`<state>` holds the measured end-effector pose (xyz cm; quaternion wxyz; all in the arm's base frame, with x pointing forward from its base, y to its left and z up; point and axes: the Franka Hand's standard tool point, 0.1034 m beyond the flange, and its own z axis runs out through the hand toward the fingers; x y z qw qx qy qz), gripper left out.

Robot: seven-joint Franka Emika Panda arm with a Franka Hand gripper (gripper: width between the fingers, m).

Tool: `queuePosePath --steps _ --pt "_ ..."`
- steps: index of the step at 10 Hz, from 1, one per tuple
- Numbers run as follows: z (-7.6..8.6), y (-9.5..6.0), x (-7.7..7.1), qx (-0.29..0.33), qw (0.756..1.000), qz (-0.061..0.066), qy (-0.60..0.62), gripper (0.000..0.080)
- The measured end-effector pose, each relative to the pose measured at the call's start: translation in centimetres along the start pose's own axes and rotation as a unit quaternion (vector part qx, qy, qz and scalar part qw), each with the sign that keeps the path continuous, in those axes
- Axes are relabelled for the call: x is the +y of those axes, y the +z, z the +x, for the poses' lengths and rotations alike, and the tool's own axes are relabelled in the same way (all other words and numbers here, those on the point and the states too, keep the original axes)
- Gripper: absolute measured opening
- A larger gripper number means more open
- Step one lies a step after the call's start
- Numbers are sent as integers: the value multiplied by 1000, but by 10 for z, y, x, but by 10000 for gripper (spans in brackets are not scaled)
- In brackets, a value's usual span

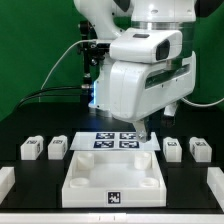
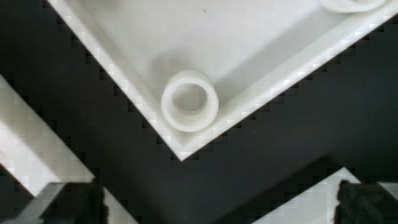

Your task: Assemble one leg

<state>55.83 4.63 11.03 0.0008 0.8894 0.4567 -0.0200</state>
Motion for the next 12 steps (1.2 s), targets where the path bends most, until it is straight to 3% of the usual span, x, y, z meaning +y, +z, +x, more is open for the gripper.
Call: queuePosePath --steps 10,11,12 --pt "-1 1 0 -1 1000 0 -13 650" --pt "-2 2 -4 -1 998 -4 -62 650" --pt "-9 6 -20 2 991 -7 -134 650"
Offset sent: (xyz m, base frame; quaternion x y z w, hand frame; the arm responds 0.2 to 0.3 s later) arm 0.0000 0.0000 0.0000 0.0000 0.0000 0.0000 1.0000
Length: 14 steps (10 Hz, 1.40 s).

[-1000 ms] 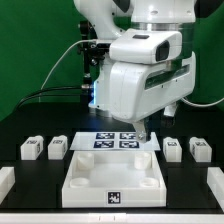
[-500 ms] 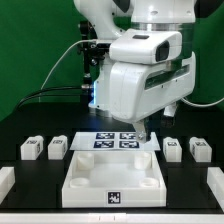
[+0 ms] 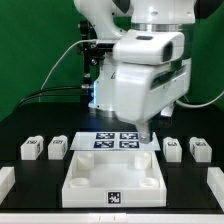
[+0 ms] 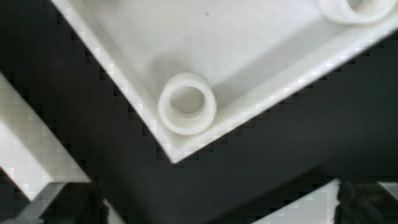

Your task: Assemble one leg

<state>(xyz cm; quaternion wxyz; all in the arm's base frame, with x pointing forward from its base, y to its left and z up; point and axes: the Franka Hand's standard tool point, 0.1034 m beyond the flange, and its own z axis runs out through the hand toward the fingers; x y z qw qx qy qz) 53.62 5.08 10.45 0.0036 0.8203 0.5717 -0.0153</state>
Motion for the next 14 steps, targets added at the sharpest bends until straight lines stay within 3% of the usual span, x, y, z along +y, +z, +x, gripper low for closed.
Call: queuePosePath --steps 2,4,6,7,9,14 --pt "-11 3 -45 -5 995 7 -102 650" --pt "-32 13 -89 -7 976 10 -216 650" --pt "-59 39 -110 5 958 4 -287 650" --pt "-76 54 -111 7 962 16 -273 650" --pt "-87 67 -103 10 967 25 -254 650" --pt "-107 79 -73 17 976 22 -218 650"
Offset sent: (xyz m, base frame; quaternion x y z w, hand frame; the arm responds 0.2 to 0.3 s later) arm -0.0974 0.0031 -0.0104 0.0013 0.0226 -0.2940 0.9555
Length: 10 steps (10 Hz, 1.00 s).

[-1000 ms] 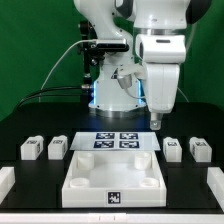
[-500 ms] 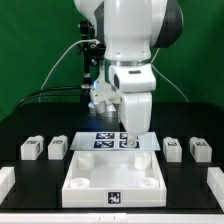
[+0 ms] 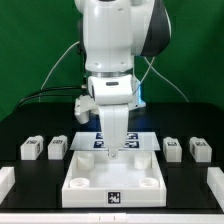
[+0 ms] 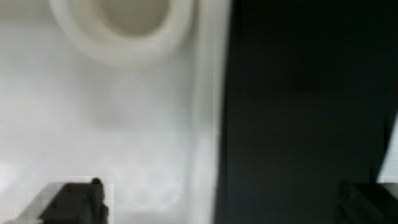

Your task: Assemble one leg

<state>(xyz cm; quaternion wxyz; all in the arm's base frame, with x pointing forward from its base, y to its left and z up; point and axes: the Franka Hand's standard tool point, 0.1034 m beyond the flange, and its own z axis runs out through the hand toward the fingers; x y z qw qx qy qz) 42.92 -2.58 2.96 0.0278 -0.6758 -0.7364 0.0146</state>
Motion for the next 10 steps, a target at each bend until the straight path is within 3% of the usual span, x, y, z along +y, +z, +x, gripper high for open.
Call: queuePosePath --steps 2,3,4,5,8,9,10 --pt "-1 2 13 1 1000 -2 9 650" --pt "7 11 12 4 1000 -1 17 650" --pt "9 17 13 6 1000 -8 17 650" --pt "4 22 11 7 1000 -6 15 650" --pt "4 22 10 7 1000 -5 15 622" --pt "4 22 10 7 1000 -5 15 442" --pt "4 22 10 7 1000 -5 15 442"
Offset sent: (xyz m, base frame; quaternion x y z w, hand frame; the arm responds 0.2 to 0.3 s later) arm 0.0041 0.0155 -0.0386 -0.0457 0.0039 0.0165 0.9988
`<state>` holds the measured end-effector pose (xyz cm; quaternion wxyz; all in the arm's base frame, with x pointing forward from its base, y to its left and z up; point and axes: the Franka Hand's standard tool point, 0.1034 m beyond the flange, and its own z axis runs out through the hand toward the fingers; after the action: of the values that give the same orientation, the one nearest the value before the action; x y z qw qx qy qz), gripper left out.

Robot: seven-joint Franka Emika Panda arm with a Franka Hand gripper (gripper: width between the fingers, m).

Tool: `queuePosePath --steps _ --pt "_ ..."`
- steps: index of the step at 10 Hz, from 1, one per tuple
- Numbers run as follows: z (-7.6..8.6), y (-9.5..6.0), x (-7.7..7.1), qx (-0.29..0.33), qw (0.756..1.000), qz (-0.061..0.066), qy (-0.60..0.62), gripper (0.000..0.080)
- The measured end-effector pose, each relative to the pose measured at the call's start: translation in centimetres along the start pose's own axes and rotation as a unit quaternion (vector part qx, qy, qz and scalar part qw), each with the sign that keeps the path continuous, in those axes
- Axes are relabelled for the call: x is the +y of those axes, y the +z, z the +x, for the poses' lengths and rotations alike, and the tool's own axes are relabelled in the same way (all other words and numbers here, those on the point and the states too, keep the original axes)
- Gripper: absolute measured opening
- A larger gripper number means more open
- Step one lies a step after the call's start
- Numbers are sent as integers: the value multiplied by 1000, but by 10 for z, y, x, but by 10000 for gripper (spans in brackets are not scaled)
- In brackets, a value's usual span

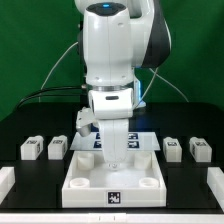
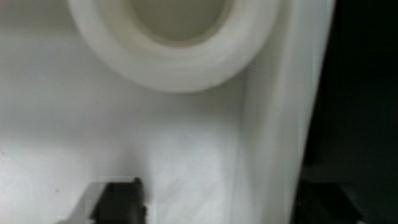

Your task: Assemble one leg

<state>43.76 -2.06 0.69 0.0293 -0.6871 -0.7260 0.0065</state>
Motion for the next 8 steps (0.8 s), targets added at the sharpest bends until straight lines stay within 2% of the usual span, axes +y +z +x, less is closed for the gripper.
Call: queuePosePath --steps 1,2,3,8 --pt "0 0 0 0 1000 0 0 260" --pt "0 0 0 0 1000 0 0 124" --pt "-1 -1 2 0 1000 -4 1 58" --pt "-1 -2 3 0 1000 -7 1 58"
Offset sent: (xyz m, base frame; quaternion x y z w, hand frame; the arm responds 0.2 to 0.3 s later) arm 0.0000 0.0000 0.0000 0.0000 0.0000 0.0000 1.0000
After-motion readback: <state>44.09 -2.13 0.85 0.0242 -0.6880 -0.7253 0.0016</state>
